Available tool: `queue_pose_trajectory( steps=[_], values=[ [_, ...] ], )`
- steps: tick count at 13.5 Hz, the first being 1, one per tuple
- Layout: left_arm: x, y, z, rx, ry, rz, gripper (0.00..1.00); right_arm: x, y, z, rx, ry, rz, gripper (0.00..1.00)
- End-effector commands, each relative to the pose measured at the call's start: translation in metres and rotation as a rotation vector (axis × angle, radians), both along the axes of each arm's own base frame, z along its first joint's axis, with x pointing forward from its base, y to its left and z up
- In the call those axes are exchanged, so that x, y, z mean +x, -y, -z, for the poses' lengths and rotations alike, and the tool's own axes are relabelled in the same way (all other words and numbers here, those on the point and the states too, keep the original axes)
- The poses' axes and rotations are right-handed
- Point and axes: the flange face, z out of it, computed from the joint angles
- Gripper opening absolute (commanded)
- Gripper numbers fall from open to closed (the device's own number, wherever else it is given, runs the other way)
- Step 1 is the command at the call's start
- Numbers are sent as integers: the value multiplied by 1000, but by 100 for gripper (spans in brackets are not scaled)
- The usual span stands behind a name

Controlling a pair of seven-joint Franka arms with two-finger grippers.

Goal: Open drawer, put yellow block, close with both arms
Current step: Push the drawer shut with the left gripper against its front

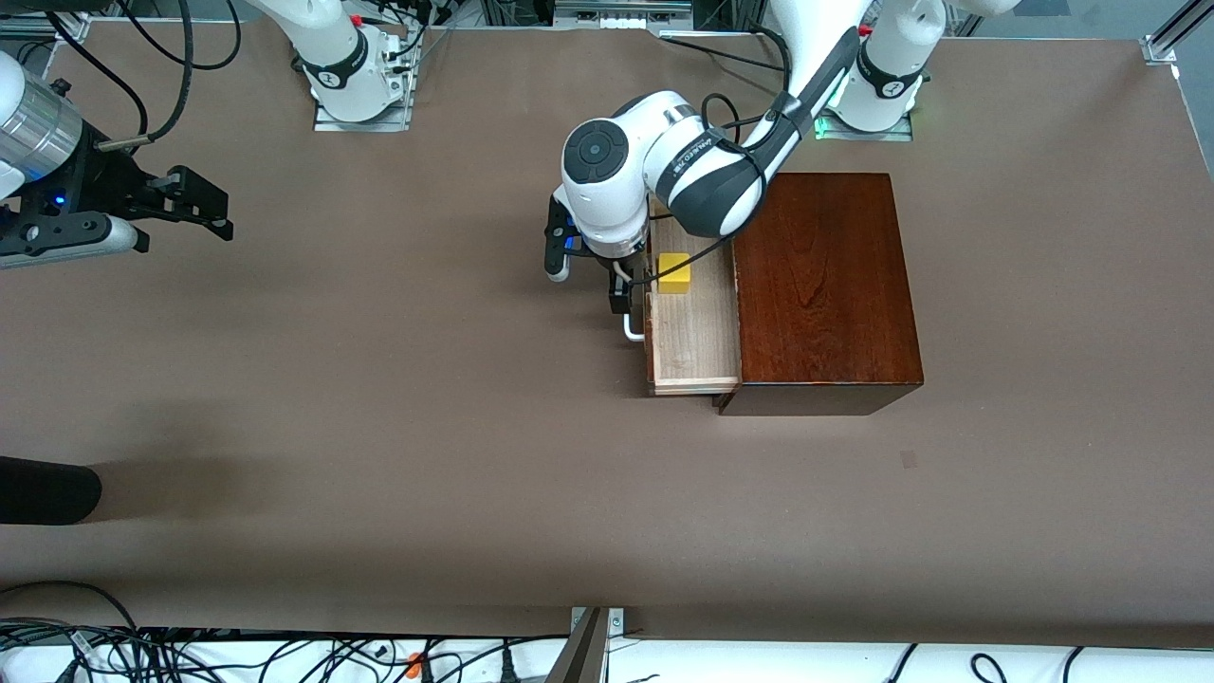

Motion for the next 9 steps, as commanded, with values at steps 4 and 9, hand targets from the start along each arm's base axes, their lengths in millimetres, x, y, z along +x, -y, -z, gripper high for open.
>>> queue_pose_trajectory(
  steps=[4, 9],
  values=[
    [-20, -30, -20, 79, 57, -50, 100, 2, 2, -2, -13, 23, 26, 100],
    [-20, -43, -22, 94, 55, -72, 100, 7, -1, -5, -1, 62, 12, 100]
  ],
)
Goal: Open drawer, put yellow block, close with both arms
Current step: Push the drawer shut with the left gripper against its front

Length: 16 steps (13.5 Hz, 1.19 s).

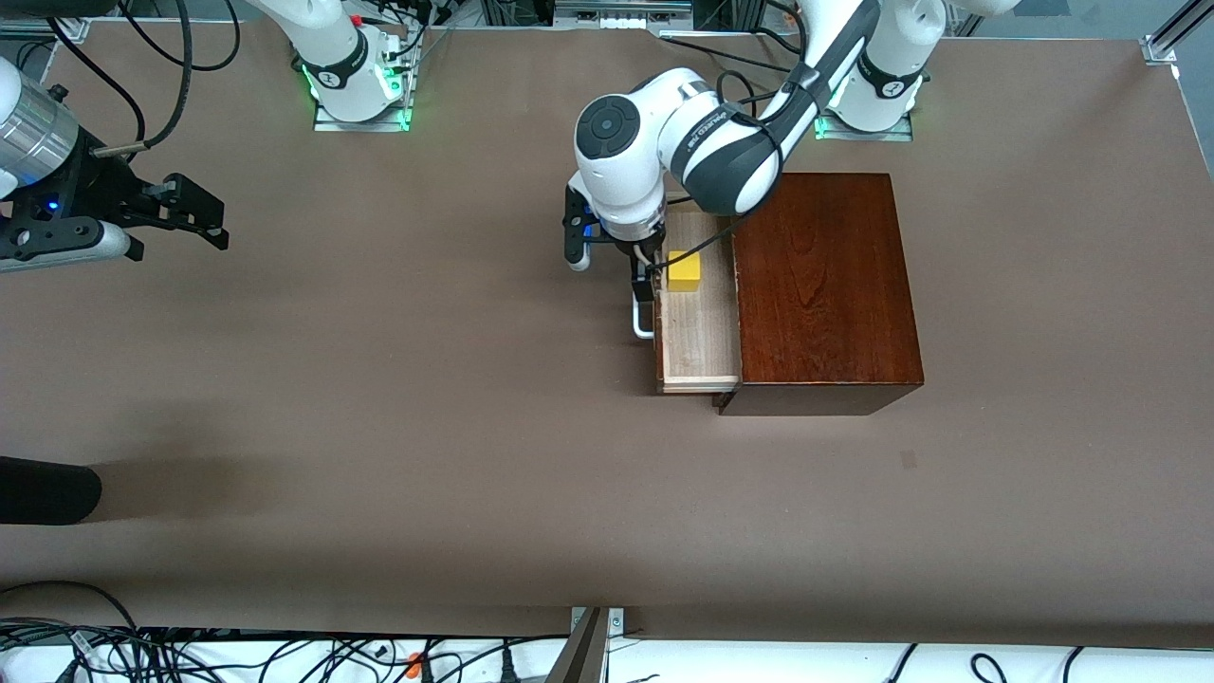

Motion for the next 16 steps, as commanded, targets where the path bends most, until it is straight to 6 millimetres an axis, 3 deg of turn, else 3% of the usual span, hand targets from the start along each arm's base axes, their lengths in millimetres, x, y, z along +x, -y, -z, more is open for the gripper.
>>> queue_pose_trajectory(
  steps=[1, 4, 13, 16],
  values=[
    [-5, -19, -4, 36, 15, -15, 100, 2, -3, -4, -3, 34, 2, 100],
    [4, -33, 1, 50, 3, -41, 100, 5, -2, 0, 2, 29, 5, 100],
    [53, -118, -3, 123, -63, -178, 100, 6, -7, 0, 2, 40, -4, 100],
    [60, -132, -3, 134, -76, -204, 100, 6, -6, 0, 3, 40, -4, 100]
  ],
)
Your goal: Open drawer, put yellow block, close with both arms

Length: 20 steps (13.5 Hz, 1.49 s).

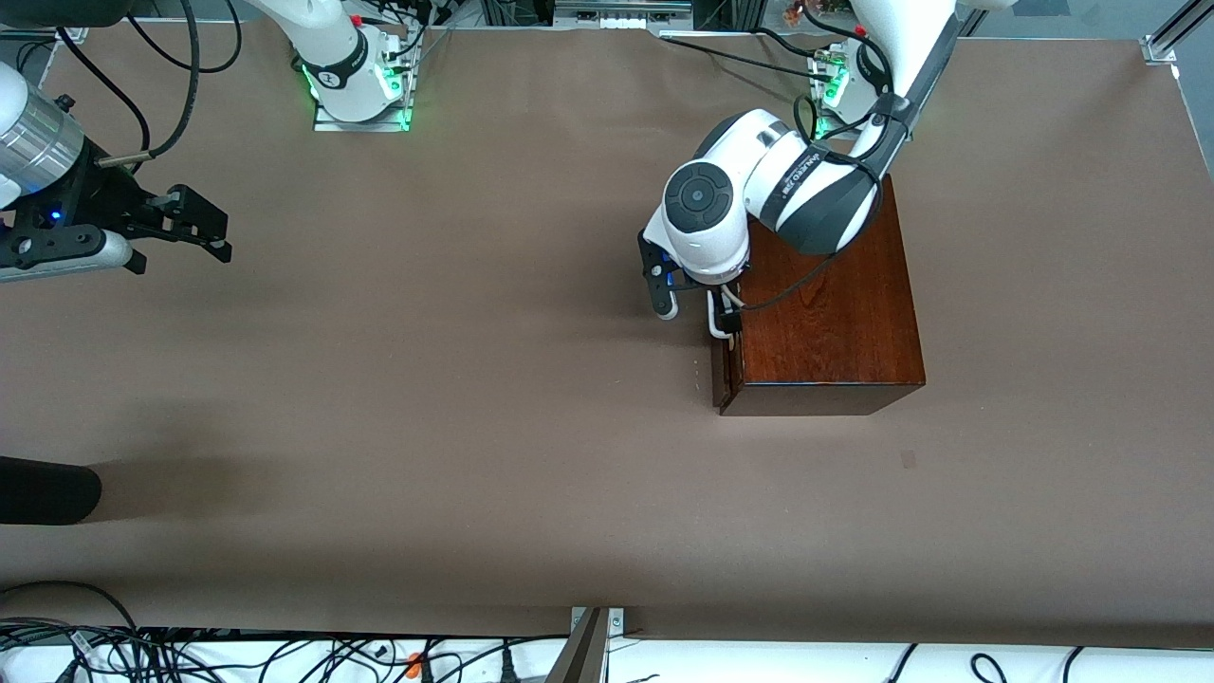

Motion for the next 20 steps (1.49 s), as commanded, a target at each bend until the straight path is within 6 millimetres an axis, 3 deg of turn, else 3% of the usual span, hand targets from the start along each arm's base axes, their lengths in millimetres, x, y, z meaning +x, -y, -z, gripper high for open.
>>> queue_pose_trajectory(
  steps=[1, 3, 5, 7, 10, 11, 13, 18, 20],
  values=[
    [9, -33, -10, 53, 16, -34, 100, -1, -1, -2, 0, 8, 1, 100],
    [10, -22, -23, 25, 47, -101, 100, -1, -1, -2, 0, 8, 1, 100],
    [7, 8, -57, -17, 116, -215, 100, -1, -1, -2, -1, 8, 1, 100],
    [8, 22, -108, -63, 197, -378, 100, -1, -1, -2, -3, 8, 1, 100],
    [9, 11, -179, -118, 207, -639, 100, 0, -1, -2, -9, 9, 1, 100],
    [8, -2, -197, -103, 210, -730, 100, 0, 0, -2, -10, 9, 0, 100],
    [19, -49, -237, -89, 260, -987, 100, 0, 0, -2, -10, 9, 0, 100],
    [53, -193, -280, -100, 198, -1371, 100, -1, -1, -2, -13, 9, -1, 100],
    [48, -230, -296, -91, 211, -1434, 100, -1, -1, -2, -13, 9, -1, 100]
  ],
)
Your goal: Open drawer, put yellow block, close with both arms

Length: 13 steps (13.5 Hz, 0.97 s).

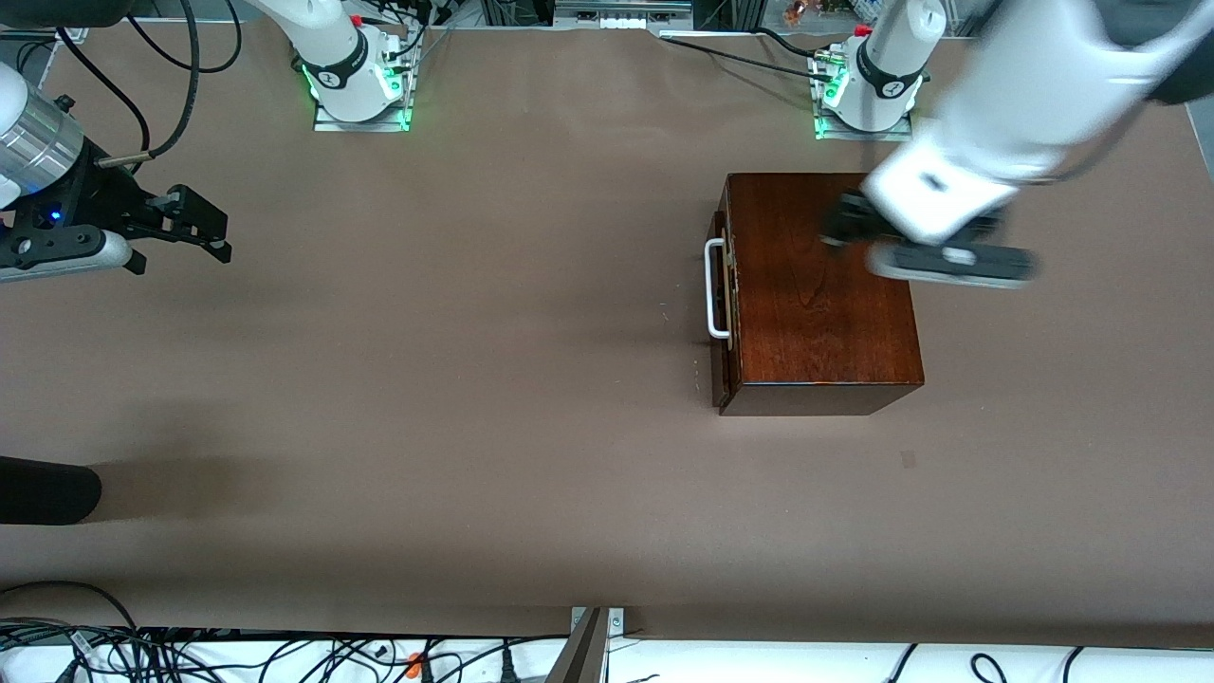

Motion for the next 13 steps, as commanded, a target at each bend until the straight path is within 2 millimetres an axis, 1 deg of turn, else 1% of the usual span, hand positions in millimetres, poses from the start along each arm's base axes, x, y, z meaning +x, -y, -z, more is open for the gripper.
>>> queue_pose_trajectory(
  steps=[1, 2, 4, 5, 6, 9, 10, 12, 13],
  values=[
    [-17, -37, -24, 0, -23, -107, 100, -1, -1, -2, -13, 7, -1, 100],
    [-20, -47, -27, 6, -25, -137, 100, -1, 0, -2, -13, 7, 0, 100],
    [-21, -83, -27, 16, -23, -191, 100, -1, -1, -3, -14, 10, -1, 100],
    [-20, -96, -24, 15, -30, -212, 100, -1, -1, -3, -14, 10, -1, 100],
    [-20, -104, -23, 16, -31, -226, 100, -1, -1, -2, -15, 9, -1, 100],
    [-18, -113, -20, 28, -32, -207, 100, -1, -1, -3, -14, 10, -1, 100],
    [-18, -120, -19, 33, -33, -196, 100, -1, -1, -2, -15, 7, -1, 100],
    [-16, -126, -20, 32, -25, -120, 100, -1, -1, -2, -16, 8, -1, 100],
    [-15, -126, -20, 29, -10, -84, 100, 0, -1, -1, -17, 6, -1, 100]
  ],
)
